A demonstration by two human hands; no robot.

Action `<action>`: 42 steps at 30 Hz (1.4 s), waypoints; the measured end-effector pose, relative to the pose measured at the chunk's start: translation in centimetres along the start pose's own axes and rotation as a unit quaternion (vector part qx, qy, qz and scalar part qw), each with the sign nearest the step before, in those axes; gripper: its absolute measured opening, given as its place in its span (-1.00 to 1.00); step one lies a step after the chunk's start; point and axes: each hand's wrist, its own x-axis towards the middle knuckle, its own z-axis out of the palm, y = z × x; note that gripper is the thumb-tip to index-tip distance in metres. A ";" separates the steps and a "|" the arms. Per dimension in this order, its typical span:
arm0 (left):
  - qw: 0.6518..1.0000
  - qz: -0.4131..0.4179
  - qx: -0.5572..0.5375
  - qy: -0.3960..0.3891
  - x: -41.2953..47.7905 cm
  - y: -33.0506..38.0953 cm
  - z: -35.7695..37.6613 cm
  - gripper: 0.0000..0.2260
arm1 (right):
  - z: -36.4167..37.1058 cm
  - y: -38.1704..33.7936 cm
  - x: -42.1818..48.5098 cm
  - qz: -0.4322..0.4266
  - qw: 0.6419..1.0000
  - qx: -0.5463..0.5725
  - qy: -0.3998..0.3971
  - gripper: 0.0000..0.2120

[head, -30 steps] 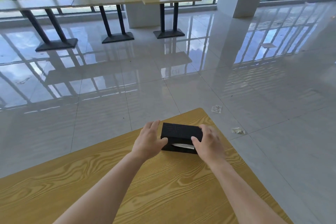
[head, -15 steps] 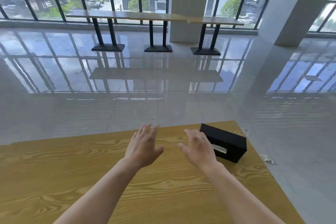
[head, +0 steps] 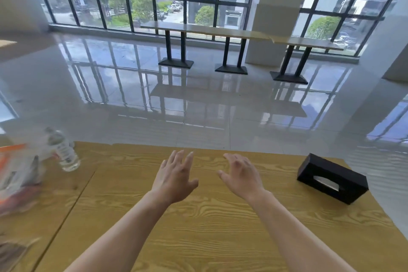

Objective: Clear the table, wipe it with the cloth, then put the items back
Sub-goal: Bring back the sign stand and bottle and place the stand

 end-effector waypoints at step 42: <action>0.973 -0.197 0.056 0.104 -3.9 -47.4 -14.5 -0.53 | 18.7 -45.4 17.5 -0.184 0.973 0.057 -0.126 -0.56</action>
